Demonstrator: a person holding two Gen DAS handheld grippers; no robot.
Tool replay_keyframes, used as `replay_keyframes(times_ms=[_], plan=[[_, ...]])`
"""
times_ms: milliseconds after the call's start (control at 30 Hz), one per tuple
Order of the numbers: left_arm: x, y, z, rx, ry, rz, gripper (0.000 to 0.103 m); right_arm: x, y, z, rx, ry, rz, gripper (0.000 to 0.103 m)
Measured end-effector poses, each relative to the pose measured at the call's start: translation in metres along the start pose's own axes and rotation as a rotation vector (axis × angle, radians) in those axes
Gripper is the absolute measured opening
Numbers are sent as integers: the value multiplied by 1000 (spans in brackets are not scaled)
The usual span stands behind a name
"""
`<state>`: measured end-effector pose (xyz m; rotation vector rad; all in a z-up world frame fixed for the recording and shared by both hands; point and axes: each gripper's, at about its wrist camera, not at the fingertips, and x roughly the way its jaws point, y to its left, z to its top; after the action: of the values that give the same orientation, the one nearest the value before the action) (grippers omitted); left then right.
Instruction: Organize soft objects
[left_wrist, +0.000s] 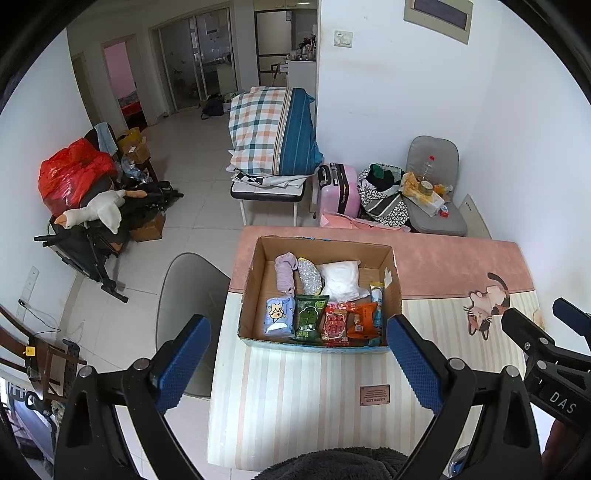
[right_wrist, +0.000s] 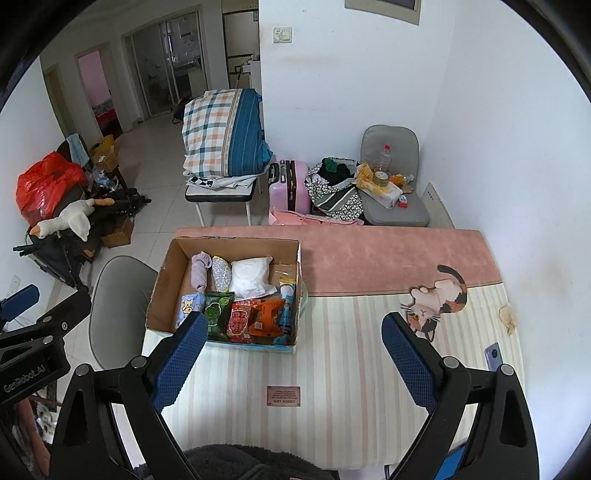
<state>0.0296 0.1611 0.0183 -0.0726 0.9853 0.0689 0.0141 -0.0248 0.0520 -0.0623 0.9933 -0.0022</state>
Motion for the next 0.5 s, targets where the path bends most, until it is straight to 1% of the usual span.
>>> replay_keyframes(times_ms=[500], plan=[[-4,-2,-5,1,-9,12,98,-2,-2,2,3,-4,1,97]])
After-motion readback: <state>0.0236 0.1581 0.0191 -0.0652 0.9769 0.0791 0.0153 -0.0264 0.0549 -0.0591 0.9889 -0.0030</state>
